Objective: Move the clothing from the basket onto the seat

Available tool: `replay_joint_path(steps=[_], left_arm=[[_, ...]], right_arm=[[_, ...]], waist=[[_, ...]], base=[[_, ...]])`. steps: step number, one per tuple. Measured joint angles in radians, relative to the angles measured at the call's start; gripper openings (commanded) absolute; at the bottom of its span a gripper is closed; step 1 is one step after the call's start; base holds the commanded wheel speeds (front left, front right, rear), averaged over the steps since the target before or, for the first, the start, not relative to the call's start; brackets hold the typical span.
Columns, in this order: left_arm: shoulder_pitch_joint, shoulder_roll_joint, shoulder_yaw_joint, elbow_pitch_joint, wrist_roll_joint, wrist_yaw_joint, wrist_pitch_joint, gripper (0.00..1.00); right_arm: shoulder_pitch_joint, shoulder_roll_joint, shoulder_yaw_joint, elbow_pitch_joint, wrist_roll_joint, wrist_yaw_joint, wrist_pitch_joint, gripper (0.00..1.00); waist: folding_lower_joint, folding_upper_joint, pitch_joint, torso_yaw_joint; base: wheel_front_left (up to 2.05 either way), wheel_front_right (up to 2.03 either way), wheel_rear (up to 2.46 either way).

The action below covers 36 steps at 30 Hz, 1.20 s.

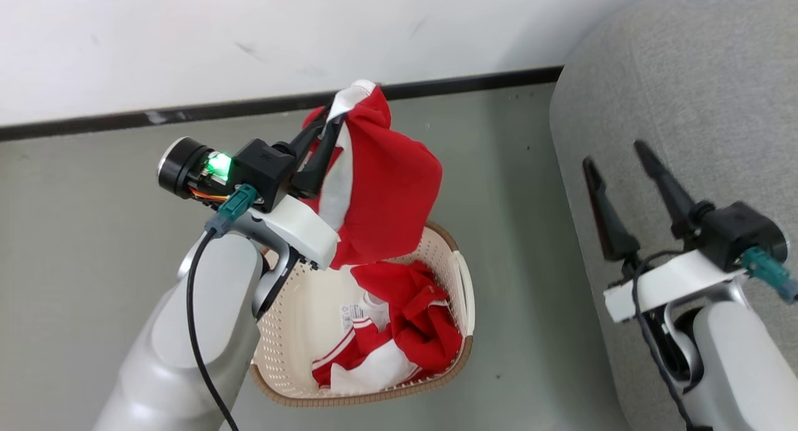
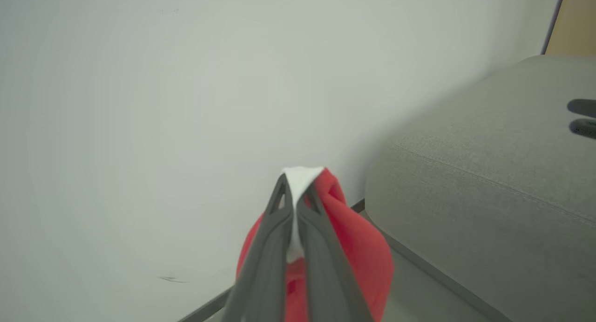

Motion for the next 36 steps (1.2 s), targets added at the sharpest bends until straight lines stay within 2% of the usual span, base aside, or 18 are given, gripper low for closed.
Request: replay_joint_path(steps=[8, 19, 26, 36], left_arm=[[0.000, -0.001, -0.045, -0.026, -0.030, -0.016, 0.046, 0.00], [-0.005, -0.002, -0.114, -0.098, -0.076, -0.017, 0.092, 0.00], [-0.005, -0.003, -0.148, -0.139, -0.106, -0.025, 0.126, 0.00], [-0.004, -0.003, -0.195, -0.225, -0.148, -0.025, 0.169, 0.00]], right_arm=[[0.046, -0.049, 0.097, 0.036, -0.010, 0.000, 0.000, 1.00], [0.046, -0.135, 0.285, 0.102, -0.019, 0.000, 0.000, 1.00], [0.036, -0.152, 0.399, 0.158, -0.017, 0.000, 0.000, 1.00], [-0.036, -0.171, 0.464, 0.231, 0.012, 0.000, 0.000, 1.00]], waist=[[0.0000, 0.0000, -0.081, 0.002], [0.0000, 0.0000, -0.181, 0.006], [0.0000, 0.0001, -0.235, 0.013], [-0.0001, 0.0000, -0.289, 0.038]], base=[[0.00, 0.00, 0.00], [0.00, 0.00, 0.00], [0.00, 0.00, 0.00], [0.00, 0.00, 0.00]])
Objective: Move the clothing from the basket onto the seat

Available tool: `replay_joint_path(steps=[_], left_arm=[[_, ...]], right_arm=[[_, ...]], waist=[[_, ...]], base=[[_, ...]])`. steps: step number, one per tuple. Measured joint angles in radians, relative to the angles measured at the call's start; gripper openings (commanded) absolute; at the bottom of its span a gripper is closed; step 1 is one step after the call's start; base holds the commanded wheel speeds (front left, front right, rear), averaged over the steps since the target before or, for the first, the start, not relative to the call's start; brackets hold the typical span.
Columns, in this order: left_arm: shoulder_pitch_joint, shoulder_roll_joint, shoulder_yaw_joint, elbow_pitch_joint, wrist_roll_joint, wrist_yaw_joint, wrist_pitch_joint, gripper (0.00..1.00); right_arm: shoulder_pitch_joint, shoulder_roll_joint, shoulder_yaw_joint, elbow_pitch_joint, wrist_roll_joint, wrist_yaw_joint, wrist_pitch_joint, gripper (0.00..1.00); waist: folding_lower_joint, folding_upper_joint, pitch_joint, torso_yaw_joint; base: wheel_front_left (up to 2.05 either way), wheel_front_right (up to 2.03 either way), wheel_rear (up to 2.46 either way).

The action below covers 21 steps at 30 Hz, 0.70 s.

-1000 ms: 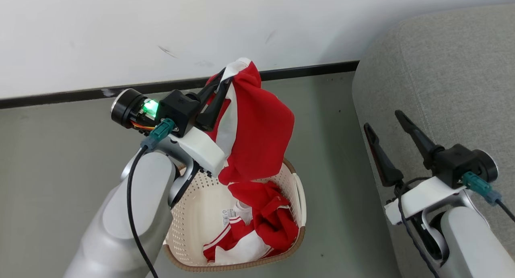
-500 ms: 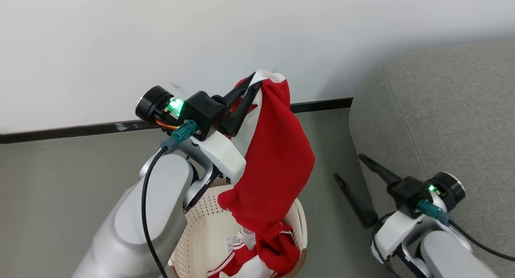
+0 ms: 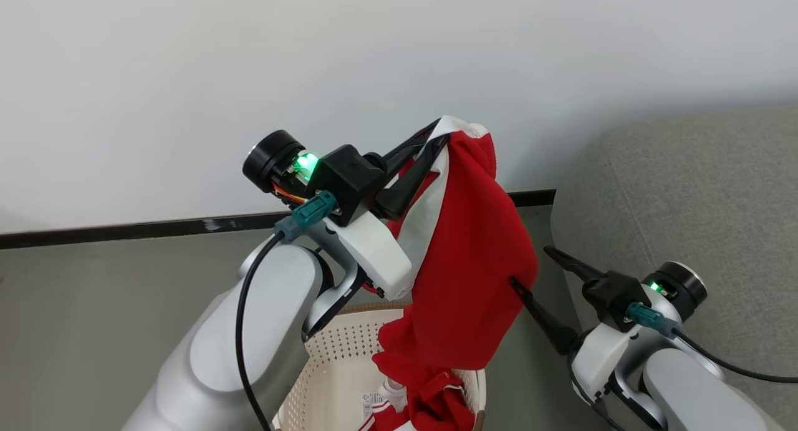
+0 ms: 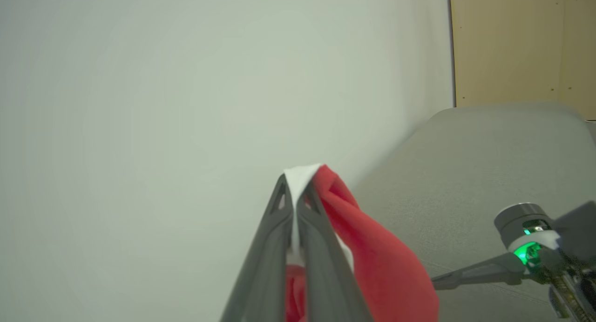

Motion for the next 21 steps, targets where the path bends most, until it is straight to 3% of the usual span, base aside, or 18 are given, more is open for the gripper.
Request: replay_joint_path(steps=[16, 17, 18, 20, 21], left_arm=[[0.008, 0.000, -0.051, -0.097, -0.040, 0.000, 0.068, 0.00], [0.008, 0.000, -0.052, -0.102, -0.046, 0.000, 0.075, 0.00], [0.009, 0.000, -0.053, -0.104, -0.053, 0.000, 0.076, 0.00], [0.015, 0.001, -0.053, -0.108, -0.059, 0.000, 0.084, 0.00], [0.022, 0.001, -0.053, -0.110, -0.061, 0.000, 0.084, 0.00]], right_arm=[[-0.110, 0.029, 0.219, 0.097, 0.072, 0.001, 0.000, 1.00], [-0.122, 0.030, 0.228, 0.103, 0.075, 0.001, 0.000, 0.85], [-0.130, 0.032, 0.236, 0.111, 0.078, 0.001, 0.000, 0.50], [-0.139, 0.034, 0.256, 0.133, 0.090, 0.001, 0.000, 0.12], [-0.140, 0.034, 0.260, 0.139, 0.097, 0.001, 0.000, 0.00]], waist=[[0.0000, 0.0000, -0.036, 0.073], [0.0000, 0.0000, -0.037, 0.077], [0.0000, 0.0000, -0.038, 0.081], [0.0001, 0.0000, -0.038, 0.089], [0.0000, 0.0000, -0.039, 0.093]], base=[[0.00, 0.00, 0.00], [0.00, 0.00, 0.00], [0.00, 0.00, 0.00], [0.00, 0.00, 0.00], [0.00, 0.00, 0.00]])
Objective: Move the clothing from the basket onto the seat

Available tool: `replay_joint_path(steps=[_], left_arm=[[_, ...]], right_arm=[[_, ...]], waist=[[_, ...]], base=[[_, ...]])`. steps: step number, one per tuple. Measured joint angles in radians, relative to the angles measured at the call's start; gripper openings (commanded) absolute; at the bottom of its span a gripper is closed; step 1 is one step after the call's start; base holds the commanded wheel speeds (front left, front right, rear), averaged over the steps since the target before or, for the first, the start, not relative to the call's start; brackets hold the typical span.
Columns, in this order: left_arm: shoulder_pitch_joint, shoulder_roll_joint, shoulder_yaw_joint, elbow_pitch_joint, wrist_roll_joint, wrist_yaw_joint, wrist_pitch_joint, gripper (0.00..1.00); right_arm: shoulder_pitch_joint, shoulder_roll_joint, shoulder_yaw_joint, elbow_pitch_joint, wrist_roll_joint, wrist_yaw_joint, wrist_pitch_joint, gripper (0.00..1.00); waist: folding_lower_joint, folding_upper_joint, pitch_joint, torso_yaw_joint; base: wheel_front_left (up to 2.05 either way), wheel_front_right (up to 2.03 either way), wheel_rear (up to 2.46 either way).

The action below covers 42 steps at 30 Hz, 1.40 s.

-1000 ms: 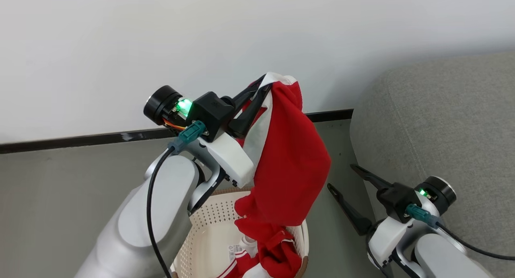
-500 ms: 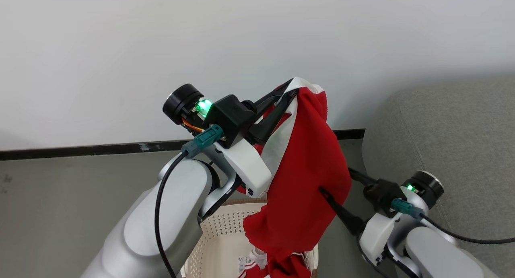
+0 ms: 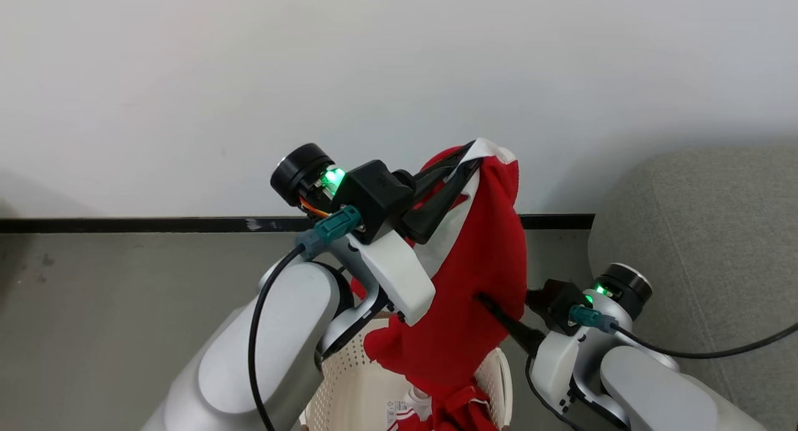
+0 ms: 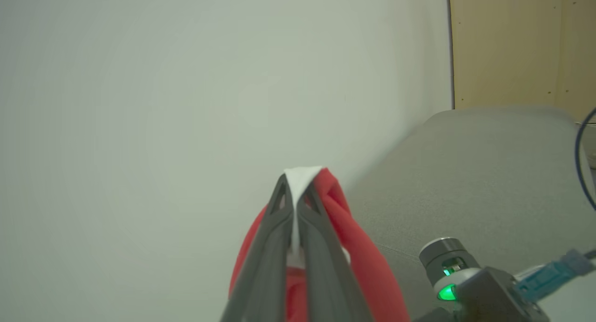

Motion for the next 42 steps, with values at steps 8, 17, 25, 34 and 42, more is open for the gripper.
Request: replay_joint_path(steps=[8, 17, 25, 34, 42], left_arm=[[0.047, 0.000, 0.016, 0.003, -0.022, 0.028, 0.009, 0.00], [0.110, 0.001, 0.035, 0.069, -0.058, 0.055, -0.030, 0.00], [0.124, 0.001, -0.018, 0.103, -0.130, 0.071, -0.101, 0.89], [0.124, 0.001, -0.081, 0.139, -0.176, 0.079, -0.157, 1.00], [0.127, 0.002, -0.102, 0.189, -0.178, 0.108, -0.212, 1.00]], right_arm=[[-0.003, 0.000, -0.018, 0.016, 0.054, 0.000, 0.000, 0.00], [0.038, -0.048, -0.142, -0.024, 0.095, 0.000, 0.000, 0.00], [0.061, -0.061, -0.235, -0.097, 0.101, 0.000, 0.000, 0.00], [0.130, -0.090, -0.377, -0.146, 0.100, 0.000, 0.000, 0.00], [0.175, -0.120, -0.509, -0.188, 0.094, 0.000, 0.000, 0.00]], waist=[[-0.0001, 0.0000, 0.003, 0.008], [-0.0001, 0.0000, 0.009, -0.024], [0.0000, 0.0000, 0.013, -0.069], [0.0000, 0.0000, 0.017, -0.133], [0.0000, 0.0000, 0.021, -0.200]], base=[[0.00, 0.00, 0.00], [0.00, 0.00, 0.00], [0.00, 0.00, 0.00], [0.00, 0.00, 0.00], [0.00, 0.00, 0.00]])
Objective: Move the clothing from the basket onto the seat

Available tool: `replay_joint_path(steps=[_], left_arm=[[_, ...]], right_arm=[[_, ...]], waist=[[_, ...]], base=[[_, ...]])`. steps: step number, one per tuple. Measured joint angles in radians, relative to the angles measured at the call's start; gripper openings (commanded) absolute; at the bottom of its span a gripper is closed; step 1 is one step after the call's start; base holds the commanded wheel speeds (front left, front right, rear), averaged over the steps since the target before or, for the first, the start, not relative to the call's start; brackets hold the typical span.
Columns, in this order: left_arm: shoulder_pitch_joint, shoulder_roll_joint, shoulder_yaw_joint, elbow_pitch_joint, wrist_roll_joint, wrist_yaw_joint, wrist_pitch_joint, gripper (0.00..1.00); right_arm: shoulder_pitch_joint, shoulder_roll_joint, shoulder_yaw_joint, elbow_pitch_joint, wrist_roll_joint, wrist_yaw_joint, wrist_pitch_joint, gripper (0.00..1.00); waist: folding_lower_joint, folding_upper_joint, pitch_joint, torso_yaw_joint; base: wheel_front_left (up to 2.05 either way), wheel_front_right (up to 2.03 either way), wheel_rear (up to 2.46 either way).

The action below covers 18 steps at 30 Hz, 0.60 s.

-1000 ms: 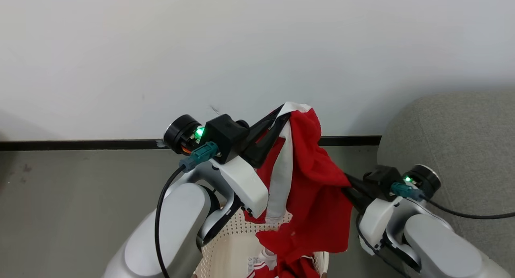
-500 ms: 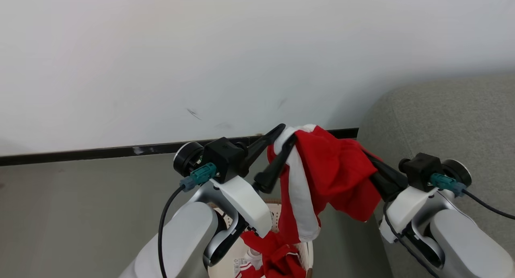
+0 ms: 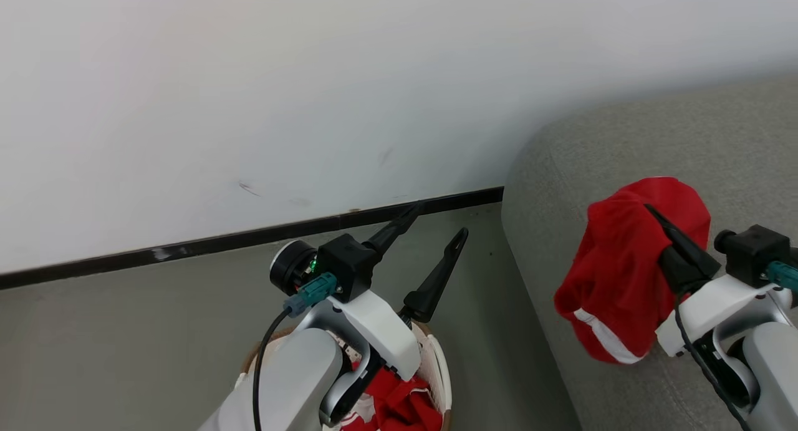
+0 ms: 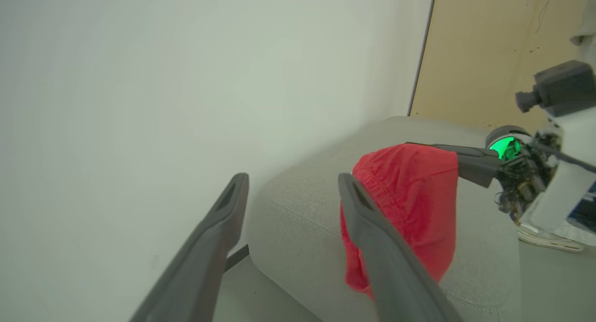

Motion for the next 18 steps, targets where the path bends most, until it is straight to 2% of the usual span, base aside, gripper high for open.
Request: replay_joint_path(steps=[7, 18], left_arm=[[0.015, 0.000, -0.024, 0.038, 0.000, 0.025, -0.033, 1.00], [0.045, 0.000, -0.058, 0.067, -0.013, 0.045, -0.057, 1.00]], right_arm=[[0.046, -0.004, -0.082, -0.048, -0.009, 0.000, 0.000, 0.00], [0.105, -0.018, -0.145, -0.104, -0.028, 0.000, 0.000, 0.00]], waist=[[0.0000, 0.0000, 0.001, -0.059], [0.0000, 0.0000, 0.001, -0.148]], base=[[0.00, 0.00, 0.00], [0.00, 0.00, 0.00]])
